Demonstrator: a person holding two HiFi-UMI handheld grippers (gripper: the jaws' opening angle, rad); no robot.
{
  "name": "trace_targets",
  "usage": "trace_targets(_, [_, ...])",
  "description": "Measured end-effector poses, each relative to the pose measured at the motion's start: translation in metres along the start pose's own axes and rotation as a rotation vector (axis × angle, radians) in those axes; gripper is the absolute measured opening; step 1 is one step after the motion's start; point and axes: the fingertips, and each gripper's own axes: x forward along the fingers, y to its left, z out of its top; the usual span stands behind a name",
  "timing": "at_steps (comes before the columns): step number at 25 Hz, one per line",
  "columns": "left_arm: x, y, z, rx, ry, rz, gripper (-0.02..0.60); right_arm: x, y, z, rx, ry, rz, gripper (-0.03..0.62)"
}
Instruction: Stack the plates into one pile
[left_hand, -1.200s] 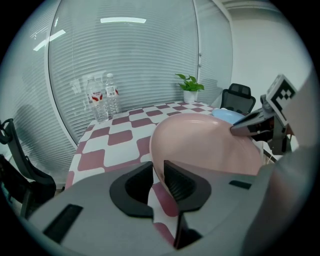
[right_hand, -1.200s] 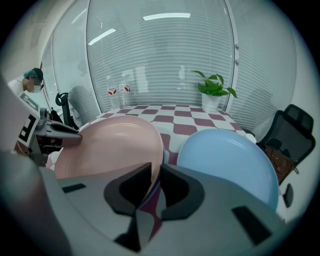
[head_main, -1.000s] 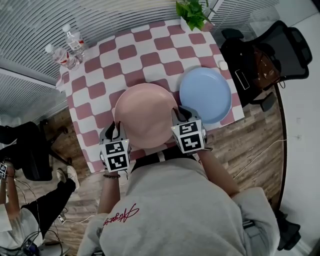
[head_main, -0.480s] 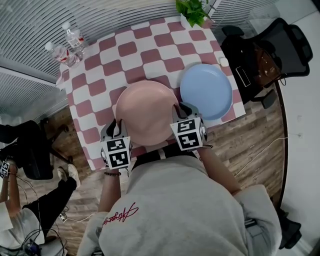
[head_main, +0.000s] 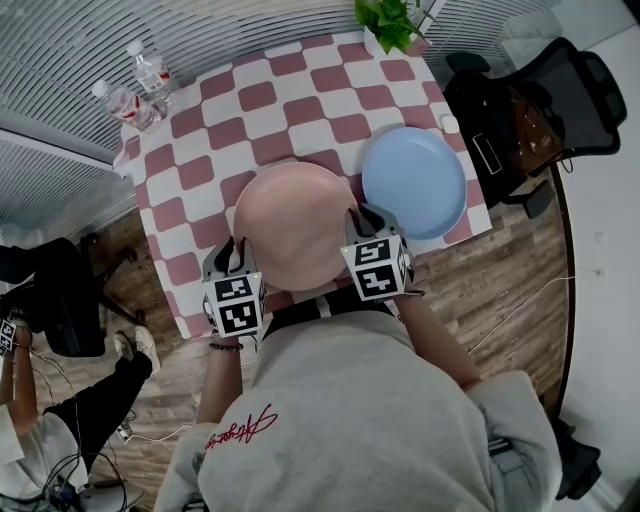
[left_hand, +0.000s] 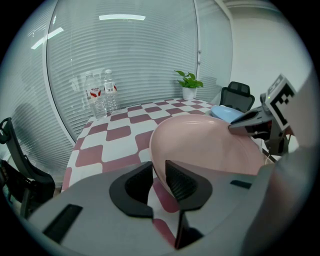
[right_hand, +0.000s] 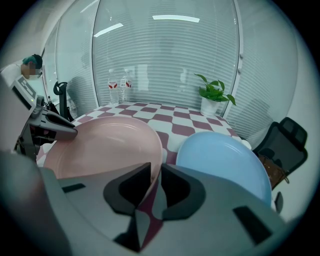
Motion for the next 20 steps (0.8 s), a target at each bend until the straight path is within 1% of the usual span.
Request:
trace_targets(9, [0.0010,0.0009,-0.0004,0.005,0.004,0.002,0.089,0.0022,0.0000,-0.0003,0.016,-0.019,-0.001,0.057])
trace_targets(13, [0.0008,-0.0006,-0.0010,0.006,0.006,-0.012,0.092,0.0020,0.0005,-0.0016,0.021,-0.024,0.006,0.058])
trace_targets(18, [-0.0002,-0.0008,0.0020,0.041,-0.019,-0.005,0.092,0.0000,0.0002,0.0009,0.001,-0.040,-0.004,0.060])
trace_targets(20, [-0.0008,-0.0006,0.0034,0.054,-0.034,-0.002,0.094,-0.0010,0.0013,0.0028,0.005,-0.054,-0.002,0.083])
